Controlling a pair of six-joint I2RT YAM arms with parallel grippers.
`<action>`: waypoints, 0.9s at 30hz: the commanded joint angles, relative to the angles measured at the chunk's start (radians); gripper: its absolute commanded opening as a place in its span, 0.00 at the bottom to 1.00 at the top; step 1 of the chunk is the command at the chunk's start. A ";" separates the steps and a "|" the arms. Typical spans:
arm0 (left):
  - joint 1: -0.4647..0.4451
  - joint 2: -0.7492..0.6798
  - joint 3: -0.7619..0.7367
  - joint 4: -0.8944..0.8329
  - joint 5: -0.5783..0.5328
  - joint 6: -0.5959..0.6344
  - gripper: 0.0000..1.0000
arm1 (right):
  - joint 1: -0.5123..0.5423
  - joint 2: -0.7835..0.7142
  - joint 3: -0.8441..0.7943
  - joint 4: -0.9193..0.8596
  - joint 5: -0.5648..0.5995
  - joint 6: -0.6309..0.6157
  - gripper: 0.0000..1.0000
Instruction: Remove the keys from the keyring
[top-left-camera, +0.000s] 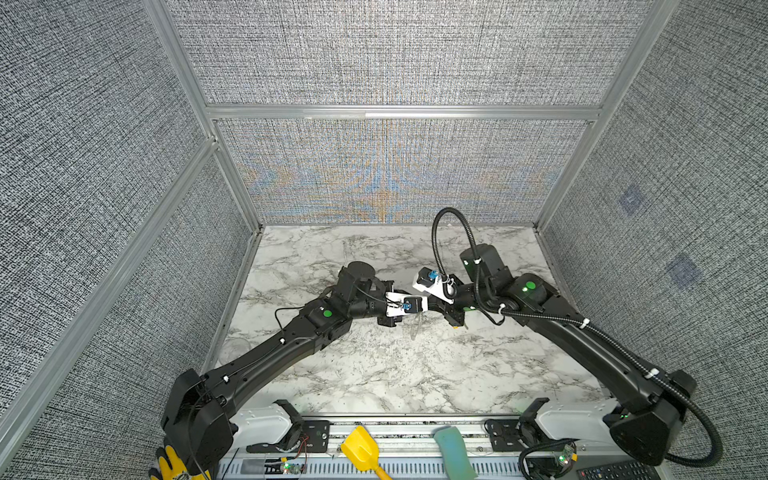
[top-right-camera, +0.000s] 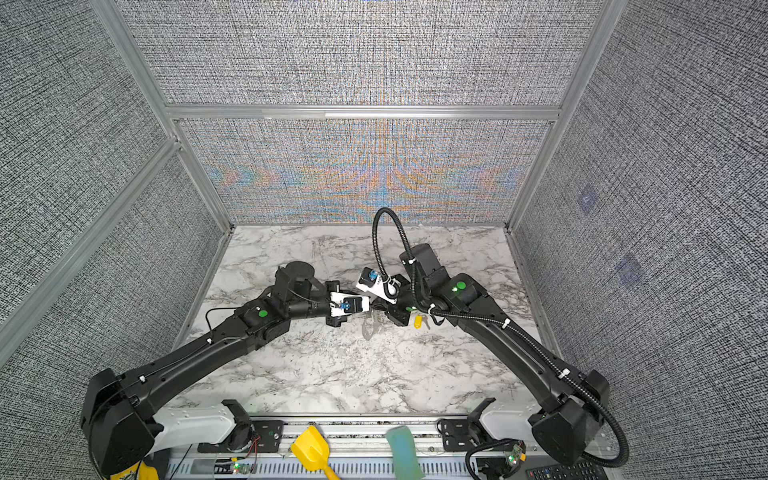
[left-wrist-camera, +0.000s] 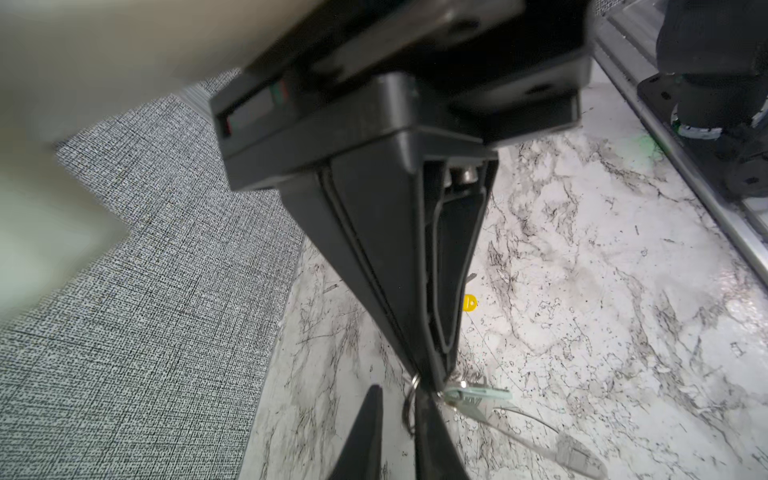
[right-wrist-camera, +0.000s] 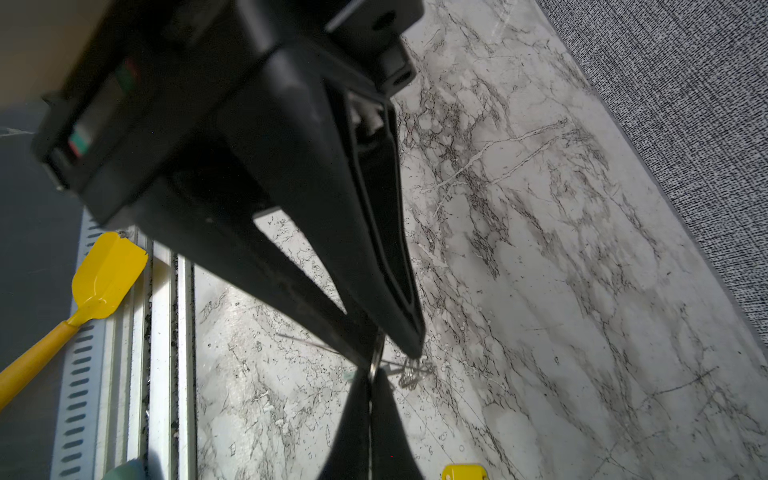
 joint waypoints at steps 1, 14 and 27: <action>-0.002 0.010 0.010 -0.022 -0.001 0.007 0.18 | 0.002 -0.008 0.005 0.026 -0.033 -0.012 0.00; -0.003 0.028 0.023 -0.014 0.041 -0.021 0.00 | 0.006 -0.043 -0.029 0.060 -0.022 -0.059 0.00; 0.075 0.045 -0.026 0.171 0.234 -0.335 0.00 | 0.003 -0.203 -0.193 0.238 0.175 -0.084 0.21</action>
